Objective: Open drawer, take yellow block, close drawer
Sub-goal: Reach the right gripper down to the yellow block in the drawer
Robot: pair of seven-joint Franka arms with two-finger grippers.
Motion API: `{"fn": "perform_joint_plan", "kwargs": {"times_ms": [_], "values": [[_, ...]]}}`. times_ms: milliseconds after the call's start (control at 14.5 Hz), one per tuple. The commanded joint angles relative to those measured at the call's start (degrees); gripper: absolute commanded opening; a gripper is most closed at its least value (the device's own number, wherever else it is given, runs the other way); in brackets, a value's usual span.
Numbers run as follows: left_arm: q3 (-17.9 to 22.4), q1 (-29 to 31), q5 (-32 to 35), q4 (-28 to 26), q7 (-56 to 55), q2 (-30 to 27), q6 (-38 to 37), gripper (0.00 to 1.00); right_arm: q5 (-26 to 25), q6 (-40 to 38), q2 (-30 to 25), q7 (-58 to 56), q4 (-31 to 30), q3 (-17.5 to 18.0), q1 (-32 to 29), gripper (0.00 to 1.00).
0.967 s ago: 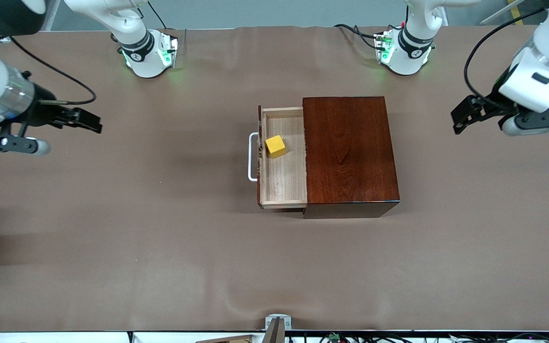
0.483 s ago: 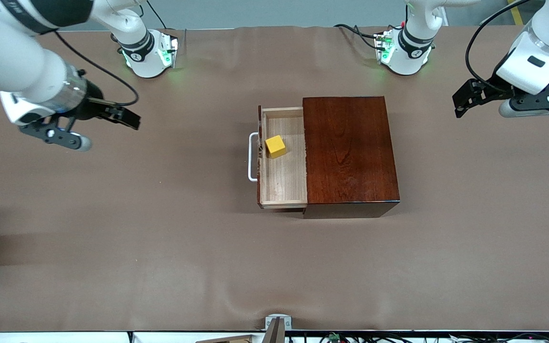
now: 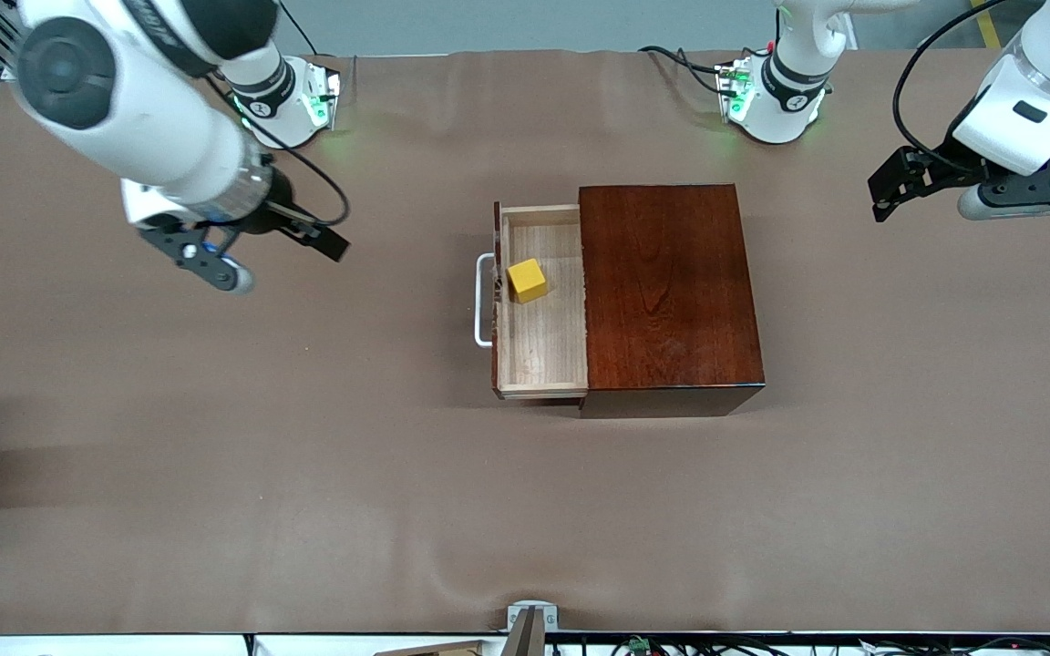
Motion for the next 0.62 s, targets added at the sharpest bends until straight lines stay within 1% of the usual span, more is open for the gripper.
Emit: {"fn": "perform_joint_plan", "kwargs": {"times_ms": [0,345,552], "values": [[-0.14,0.73,-0.79,-0.27,0.90,-1.35,-1.86,1.00,1.03,1.91,1.34,5.56,0.19,-0.60,2.60,1.00],[-0.14,0.82,-0.44,-0.27,0.45,-1.00,-1.68,1.00,1.21,5.24,3.98,17.06,0.19,-0.51,6.47,1.00],[-0.06,0.82,-0.44,-0.27,0.45,-1.00,-1.51,1.00,1.29,6.83,5.30,20.85,0.19,-0.51,7.96,1.00]]}}
